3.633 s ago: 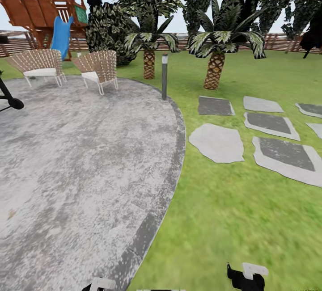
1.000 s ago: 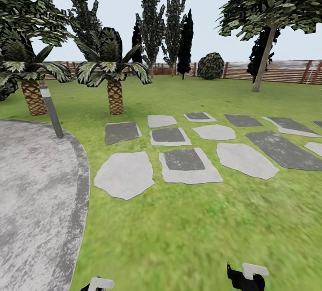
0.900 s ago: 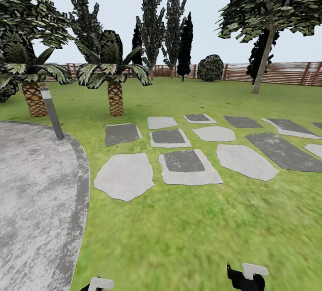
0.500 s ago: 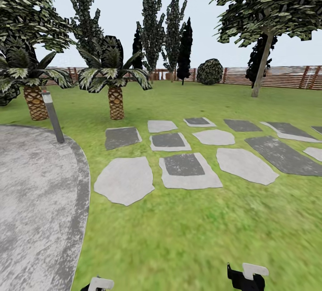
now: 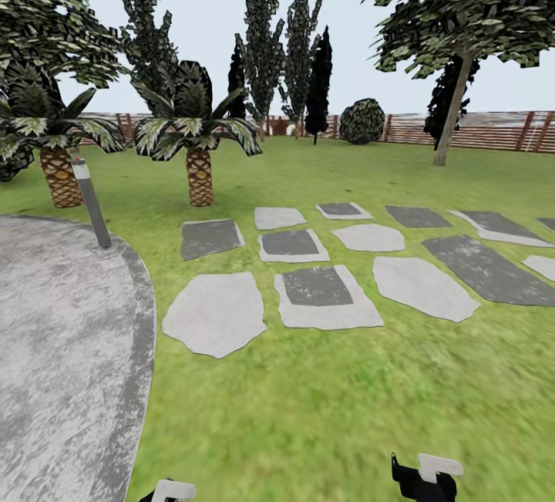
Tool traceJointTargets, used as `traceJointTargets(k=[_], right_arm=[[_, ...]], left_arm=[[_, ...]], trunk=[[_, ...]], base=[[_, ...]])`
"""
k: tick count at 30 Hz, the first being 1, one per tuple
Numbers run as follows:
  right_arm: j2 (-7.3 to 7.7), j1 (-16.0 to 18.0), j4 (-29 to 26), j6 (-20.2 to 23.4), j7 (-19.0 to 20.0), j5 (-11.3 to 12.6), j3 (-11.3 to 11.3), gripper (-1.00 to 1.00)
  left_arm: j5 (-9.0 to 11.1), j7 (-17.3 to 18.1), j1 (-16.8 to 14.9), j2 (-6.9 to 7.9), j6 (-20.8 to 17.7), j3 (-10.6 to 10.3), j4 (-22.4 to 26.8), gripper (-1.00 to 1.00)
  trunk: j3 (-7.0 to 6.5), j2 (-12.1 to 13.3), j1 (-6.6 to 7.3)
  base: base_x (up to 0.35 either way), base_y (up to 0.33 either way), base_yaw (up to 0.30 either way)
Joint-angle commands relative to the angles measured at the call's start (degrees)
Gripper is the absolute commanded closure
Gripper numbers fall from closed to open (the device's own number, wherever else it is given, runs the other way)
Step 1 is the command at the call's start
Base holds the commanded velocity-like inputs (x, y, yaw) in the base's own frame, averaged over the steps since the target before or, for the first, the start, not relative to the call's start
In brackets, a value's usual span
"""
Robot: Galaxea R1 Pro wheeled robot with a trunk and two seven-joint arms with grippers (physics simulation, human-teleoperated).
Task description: Pick up the pesticide atomizer in the garden and spray insectifuge to fully cover both potted plants in the garden.
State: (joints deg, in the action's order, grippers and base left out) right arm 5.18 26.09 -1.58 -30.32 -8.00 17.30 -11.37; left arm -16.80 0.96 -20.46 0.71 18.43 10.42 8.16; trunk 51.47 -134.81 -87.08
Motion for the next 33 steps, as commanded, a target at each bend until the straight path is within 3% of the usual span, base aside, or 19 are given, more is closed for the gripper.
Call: traceJointTargets(k=[1,10,18,29,33], right_arm=[[0.0,0.0,0.0,-0.1,-0.3,0.3,-0.5,-1.0],[0.0,0.0,0.0,-0.1,-0.3,0.3,-0.5,-1.0],[0.0,0.0,0.0,-0.1,-0.3,0.3,-0.5,-1.0],[0.39,0.0,0.1,-0.1,0.0,0.1,-0.5,-1.0],[0.24,0.0,0.1,-0.1,0.1,-0.1,-0.7,-1.0]], left_arm=[[-0.5,0.1,0.2,-0.01,0.2,0.5,0.0,1.0],[-0.1,0.0,0.8,0.06,0.2,0.8,0.1,1.0],[2.2,-0.1,0.8,0.48,0.2,1.0,0.1,1.0],[2.6,-0.3,0.8,1.63,0.1,1.3,0.5,1.0],[5.4,-2.6,0.8,3.08,0.2,1.3,0.7,1.0]], trunk=[[-0.04,0.4,0.24],[0.6,0.8,0.46],[1.22,0.8,0.46],[1.26,0.8,0.46],[1.26,0.8,0.46]], base=[[0.0,0.0,0.0],[0.042,0.0,0.0],[0.31,0.0,0.0],[0.314,-0.147,0.0],[0.303,-0.198,0.0]])
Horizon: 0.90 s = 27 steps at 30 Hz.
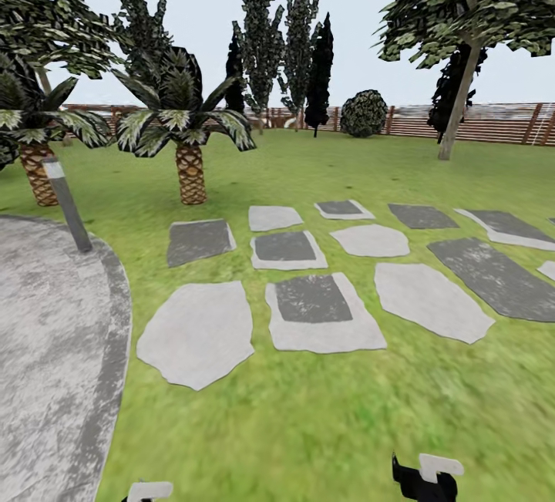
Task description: Pick up the pesticide atomizer in the garden and spray insectifuge to fully cover both potted plants in the garden.
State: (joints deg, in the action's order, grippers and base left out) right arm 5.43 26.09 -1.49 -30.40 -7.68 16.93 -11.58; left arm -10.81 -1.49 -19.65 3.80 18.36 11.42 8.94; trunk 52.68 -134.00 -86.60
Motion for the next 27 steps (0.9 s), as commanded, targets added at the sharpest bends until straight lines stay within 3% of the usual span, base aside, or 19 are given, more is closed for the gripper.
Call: traceJointTargets(k=[1,12,27], right_arm=[[-0.03,0.0,0.0,-0.1,-0.2,0.3,-0.5,-1.0],[-0.23,0.0,-0.1,-0.1,-0.2,0.4,-0.5,-1.0],[-0.19,0.0,-0.1,0.0,-0.5,0.4,-0.5,-1.0]], left_arm=[[-0.2,-0.7,0.0,0.1,0.2,0.3,0.0,1.0],[0.4,-2.1,0.0,0.22,2.3,0.0,-0.2,1.0],[0.6,-2.2,0.0,0.25,2.4,0.0,-0.3,1.0]], trunk=[[0.05,0.0,-0.02],[0.07,0.0,-0.02],[1.32,0.0,-0.02]], base=[[0.303,-0.198,0.0],[0.295,-0.204,0.0],[0.287,-0.211,0.0]])
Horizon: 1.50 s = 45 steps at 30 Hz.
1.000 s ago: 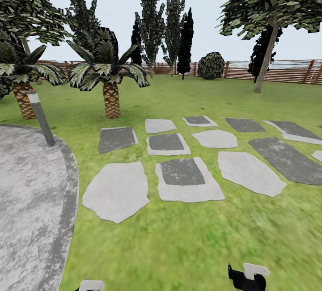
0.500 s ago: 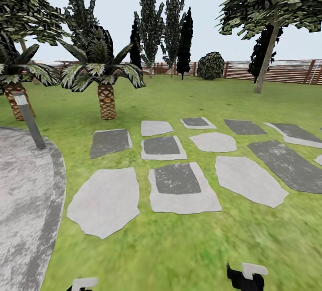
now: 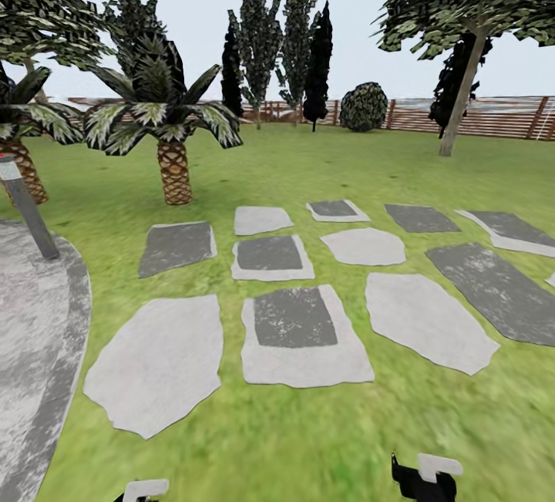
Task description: Pick up the pesticide atomizer in the garden and spray insectifuge to fully cover both potted plants in the garden.
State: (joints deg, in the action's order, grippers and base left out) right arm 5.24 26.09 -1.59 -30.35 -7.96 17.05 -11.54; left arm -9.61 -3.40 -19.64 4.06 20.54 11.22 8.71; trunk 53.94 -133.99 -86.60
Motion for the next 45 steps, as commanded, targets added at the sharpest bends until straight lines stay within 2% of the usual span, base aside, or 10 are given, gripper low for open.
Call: traceJointTargets(k=[1,5,7,11,37,45], right_arm=[[-0.03,0.0,0.0,-0.1,-0.2,0.3,-0.5,-1.0],[-0.06,0.0,-0.1,-0.1,-0.2,0.4,-0.5,-1.0],[-0.06,0.0,-0.1,-0.1,-0.2,0.4,-0.5,-1.0],[-0.06,0.0,-0.1,-0.1,-0.2,0.4,-0.5,-1.0],[0.03,0.0,-0.1,-0.2,-0.1,0.3,-0.5,-1.0],[0.09,0.0,0.1,-0.1,0.1,0.0,-0.6,-1.0]], left_arm=[[-0.6,-0.3,0.0,-0.01,0.2,0.3,-0.2,1.0],[-0.6,-0.3,0.0,0.2,0.3,0.4,-0.3,1.0],[-0.5,-0.3,0.0,0.9,0.3,0.4,-0.4,1.0],[-0.3,-0.3,0.0,1.32,0.3,0.4,-0.4,1.0],[-0.3,-0.4,0.0,1.25,0.3,0.4,-0.4,1.0],[-0.3,-3.9,0.0,1.09,0.5,0.3,-0.4,1.0]], trunk=[[0.14,0.0,-0.02],[0.5,0.0,-0.02],[0.68,0.0,-0.02],[1.04,0.0,-0.02],[1.45,0.0,-0.02],[1.71,0.0,-0.02]], base=[[0.287,-0.211,0.0],[0.287,-0.211,0.0],[0.287,-0.211,0.0],[0.288,-0.206,0.0],[0.33,-0.122,0.023],[0.304,-0.196,0.066]])
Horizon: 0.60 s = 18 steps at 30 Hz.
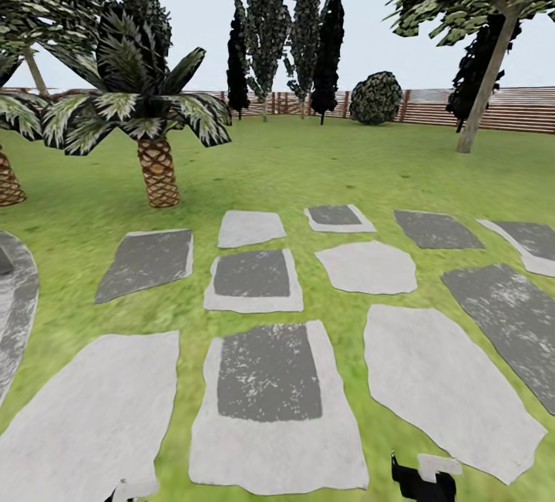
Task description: Pick up the pesticide atomizer in the garden and spray insectifuge to fully cover both potted plants in the garden.
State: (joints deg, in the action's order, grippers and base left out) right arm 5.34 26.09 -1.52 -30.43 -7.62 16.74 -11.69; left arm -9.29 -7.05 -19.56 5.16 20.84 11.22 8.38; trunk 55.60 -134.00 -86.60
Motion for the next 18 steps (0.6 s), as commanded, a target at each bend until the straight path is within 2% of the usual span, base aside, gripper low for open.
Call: traceJointTargets(k=[1,18], right_arm=[[-0.06,0.0,0.0,-0.1,-0.2,0.3,-0.6,-1.0],[0.36,-0.1,0.0,-0.1,-0.2,0.2,-0.6,-1.0]], left_arm=[[-0.7,-0.4,0.0,-0.12,0.2,0.3,0.0,1.0],[-0.6,-0.5,0.0,-0.15,0.3,0.3,-0.1,1.0]], trunk=[[0.05,0.0,-0.02],[0.06,0.0,-0.02]], base=[[0.301,-0.198,0.004],[0.301,-0.198,0.0]])
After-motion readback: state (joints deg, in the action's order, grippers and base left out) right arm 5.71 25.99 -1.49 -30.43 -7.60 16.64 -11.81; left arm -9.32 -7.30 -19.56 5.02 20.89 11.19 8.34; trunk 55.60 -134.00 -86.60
